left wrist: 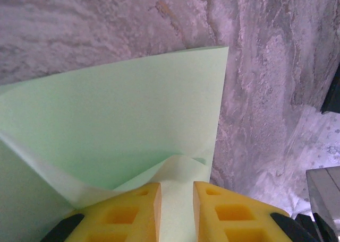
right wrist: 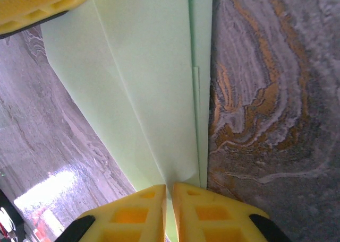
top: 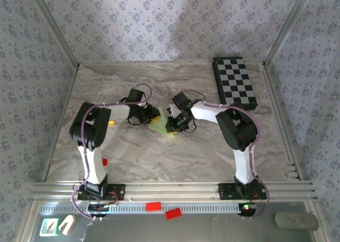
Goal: Fold a paper plane with a square sheet of paper (pick it up from the middle)
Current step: Fourth fold the wing at the center of the table.
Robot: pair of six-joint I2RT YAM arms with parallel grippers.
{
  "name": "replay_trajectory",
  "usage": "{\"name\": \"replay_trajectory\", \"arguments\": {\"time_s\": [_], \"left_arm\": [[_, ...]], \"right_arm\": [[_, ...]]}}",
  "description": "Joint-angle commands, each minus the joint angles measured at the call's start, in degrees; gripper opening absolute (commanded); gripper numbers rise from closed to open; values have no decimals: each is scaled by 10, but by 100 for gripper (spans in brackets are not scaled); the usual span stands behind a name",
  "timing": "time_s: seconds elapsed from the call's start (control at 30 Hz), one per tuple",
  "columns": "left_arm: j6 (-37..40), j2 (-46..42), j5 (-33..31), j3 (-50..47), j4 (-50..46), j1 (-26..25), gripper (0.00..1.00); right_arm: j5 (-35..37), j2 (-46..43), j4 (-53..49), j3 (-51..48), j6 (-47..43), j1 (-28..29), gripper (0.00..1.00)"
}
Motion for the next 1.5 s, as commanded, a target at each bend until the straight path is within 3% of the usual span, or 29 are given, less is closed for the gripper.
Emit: {"name": "replay_trajectory", "arguments": {"time_s": [0.0, 0.27, 0.6, 0.73, 0.97, 1.2, 1.47], "left_arm": [[53, 24, -54, 21, -58, 22, 24], [136, 49, -75, 69, -103, 58, 24], [183, 51, -88, 164, -165, 88, 24], [157, 2, -74, 167, -158, 85, 25], [58, -88, -55, 50, -62, 47, 25], [21, -55, -38, 19, -29, -12, 22], [37, -3, -67, 36, -73, -19, 18]], "right_arm": [[61, 28, -71, -3, -16, -1, 14], [91, 38, -85, -5, -17, 3, 14], [94, 46, -81, -4, -9, 3, 14], [92, 46, -79, -2, -5, 3, 14], [76, 49, -76, 0, 5, 0, 14], [68, 48, -72, -1, 6, -3, 14], [44, 36, -49, -4, 9, -6, 14]]}}
